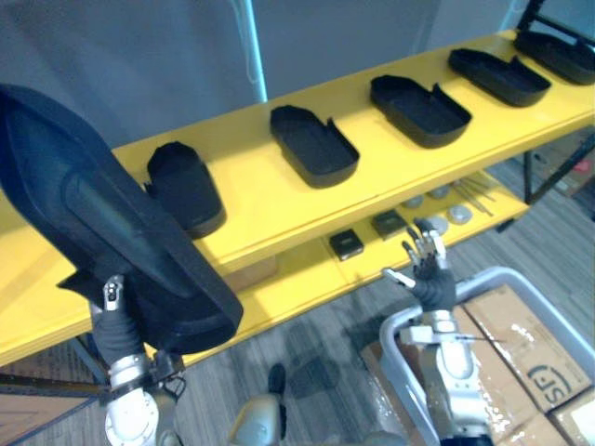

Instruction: Walk over and take plastic housings, then place them on the shelf

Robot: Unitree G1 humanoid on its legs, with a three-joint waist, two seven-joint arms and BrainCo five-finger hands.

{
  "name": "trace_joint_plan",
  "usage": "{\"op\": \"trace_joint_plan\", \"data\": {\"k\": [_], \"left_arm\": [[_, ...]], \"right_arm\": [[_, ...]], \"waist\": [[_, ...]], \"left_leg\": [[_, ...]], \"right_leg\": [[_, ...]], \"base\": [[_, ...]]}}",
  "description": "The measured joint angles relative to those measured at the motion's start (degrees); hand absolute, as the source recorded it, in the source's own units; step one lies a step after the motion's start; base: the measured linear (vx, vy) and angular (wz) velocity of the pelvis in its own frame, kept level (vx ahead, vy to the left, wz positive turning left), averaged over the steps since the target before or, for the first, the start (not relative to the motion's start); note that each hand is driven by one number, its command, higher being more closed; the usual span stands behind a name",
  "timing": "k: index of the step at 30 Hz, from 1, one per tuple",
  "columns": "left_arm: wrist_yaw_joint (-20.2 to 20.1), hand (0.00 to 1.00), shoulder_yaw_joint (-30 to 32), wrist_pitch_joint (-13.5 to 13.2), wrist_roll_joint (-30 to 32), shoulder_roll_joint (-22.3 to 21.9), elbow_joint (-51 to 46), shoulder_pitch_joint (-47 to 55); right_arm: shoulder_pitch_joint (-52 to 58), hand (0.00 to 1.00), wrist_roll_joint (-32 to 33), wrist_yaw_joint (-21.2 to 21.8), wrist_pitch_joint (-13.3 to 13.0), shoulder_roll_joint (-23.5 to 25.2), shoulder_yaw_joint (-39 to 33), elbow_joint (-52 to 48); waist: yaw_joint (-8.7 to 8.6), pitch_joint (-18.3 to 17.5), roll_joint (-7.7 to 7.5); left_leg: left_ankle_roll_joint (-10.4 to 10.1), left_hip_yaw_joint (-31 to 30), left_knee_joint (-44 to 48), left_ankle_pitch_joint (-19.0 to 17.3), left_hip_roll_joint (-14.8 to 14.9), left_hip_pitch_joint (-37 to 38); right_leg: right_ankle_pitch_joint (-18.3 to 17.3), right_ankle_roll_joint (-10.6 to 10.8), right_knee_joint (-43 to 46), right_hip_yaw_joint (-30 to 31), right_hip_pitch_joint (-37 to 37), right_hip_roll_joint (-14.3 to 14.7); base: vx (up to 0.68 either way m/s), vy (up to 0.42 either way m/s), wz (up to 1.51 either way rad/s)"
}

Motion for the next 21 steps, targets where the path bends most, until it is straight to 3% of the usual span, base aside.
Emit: {"op": "trace_joint_plan", "data": {"k": [2, 4, 6, 7, 8, 9, 11, 12, 14, 16, 21], "left_arm": [[-0.4, 1.0, 0.0, 0.0, 0.4, 0.0, -1.0, -0.8], [-1.9, 1.0, 0.0, 0.0, 1.4, 0.1, -1.4, -2.5], [-2.3, 1.0, 0.2, 0.1, 2.7, 0.4, -1.9, -2.9], [-2.3, 1.0, 0.1, 0.4, 2.6, 1.4, -1.7, -3.3], [-2.3, 1.0, 0.1, 0.5, 2.6, 1.7, -1.6, -3.5], [-2.0, 1.0, 0.1, 0.6, 2.6, 2.6, -0.8, -5.5], [-1.0, 1.0, -0.2, 0.6, 2.6, 3.7, 1.6, -8.2], [-0.2, 1.0, -0.4, 0.6, 2.7, 4.2, 2.0, -9.4], [0.0, 1.0, -1.1, 0.7, 3.3, 3.0, 2.6, -9.1], [0.1, 1.0, -1.3, 0.6, 3.9, 2.1, 2.6, -8.5], [0.2, 1.0, -2.4, 0.2, 4.4, 2.3, 1.3, -9.5]], "right_arm": [[0.0, 0.0, -0.1, 0.0, 0.0, 0.1, -0.1, 0.0], [-0.2, 0.0, -0.1, 0.0, 0.0, 0.0, -1.3, 0.1], [-0.9, 0.0, -1.1, 0.2, -0.1, 0.1, -1.7, 0.6], [-1.5, 0.0, -1.7, 0.3, -0.1, 0.0, -1.7, 1.1], [-1.6, 0.0, -1.7, 0.4, -0.2, 0.0, -1.7, 1.1], [-2.5, 0.0, -1.7, 1.0, -1.5, -0.3, -2.0, 1.0], [-3.2, 0.0, -2.3, 1.1, -2.3, -0.8, -2.9, 0.2], [-3.5, 0.0, -2.8, 0.6, -2.4, -1.2, -3.5, -1.3], [-4.1, 0.0, -3.6, -0.8, -2.4, -3.5, -3.7, -1.4], [-5.6, 0.0, -3.6, -1.4, -2.3, -5.4, -3.7, -1.4], [-8.8, 0.0, -2.9, -1.1, -2.3, -5.5, -3.7, -3.8]], "waist": [[0.08, -0.5, -0.78], [-0.21, -1.1, 0.22], [-0.38, -1.1, 0.29], [-0.96, -1.3, 0.31], [-1.22, -1.4, 0.59], [-1.82, -1.5, 0.32], [-2.07, -1.8, -0.36], [-2.74, -1.8, -2.06], [-3.19, -2.2, -0.12], [-1.75, -2.9, 2.05], [-1.64, -3.2, 1.74]], "left_leg": [[0.3, -0.5, -0.2, -0.2, -1.1, 0.1], [0.7, -2.7, -2.4, 0.1, -0.5, 1.3], [1.6, -3.2, -5.3, 0.8, 1.2, 4.4], [1.7, -4.1, -6.0, 0.8, 2.3, 5.3], [1.7, -4.4, -6.0, 0.8, 2.5, 5.2], [1.6, -5.4, -6.1, 0.8, 3.5, 4.9], [0.7, -6.5, -5.9, 1.0, 3.3, 3.9], [-0.2, -7.9, -6.0, 1.3, 1.6, 3.5], [-0.6, -8.6, -6.3, 1.6, 2.4, 3.1], [-1.1, -8.0, -6.4, 2.2, 4.0, 3.1], [-1.9, -7.2, -7.9, 2.9, 4.3, 4.3]], "right_leg": [[0.9, 0.6, 0.4, -0.1, 0.5, -0.7], [3.4, -3.3, 8.2, 1.3, -2.6, -0.8], [5.6, -6.6, 16.7, 5.1, -6.4, -1.0], [1.5, -6.3, 16.8, 6.7, -7.2, 0.0], [0.4, -6.3, 16.0, 7.0, -7.5, 0.7], [-1.5, -6.5, 12.2, 9.6, -9.4, 3.5], [-0.5, -6.3, 5.2, 13.3, -10.8, 6.7], [2.4, -4.5, 2.9, 15.1, -10.9, 6.8], [2.5, -4.3, 1.5, 12.5, -10.0, 7.5], [4.2, -4.7, -1.4, 11.4, -8.5, 9.3], [4.6, -4.7, -2.3, 11.1, -7.1, 9.6]], "base": [[0.1, 0.041, 0.31], [0.09, 0.064, 0.38], [0.1, -0.002, 0.05], [0.09, -0.049, 0.08], [0.06, -0.069, 0.23], [0.0, -0.086, 0.25], [-0.04, -0.119, 0.46], [-0.05, -0.162, 0.87], [-0.02, -0.12, 0.56], [0.04, -0.064, 0.03], [0.09, -0.037, 0.05]]}}
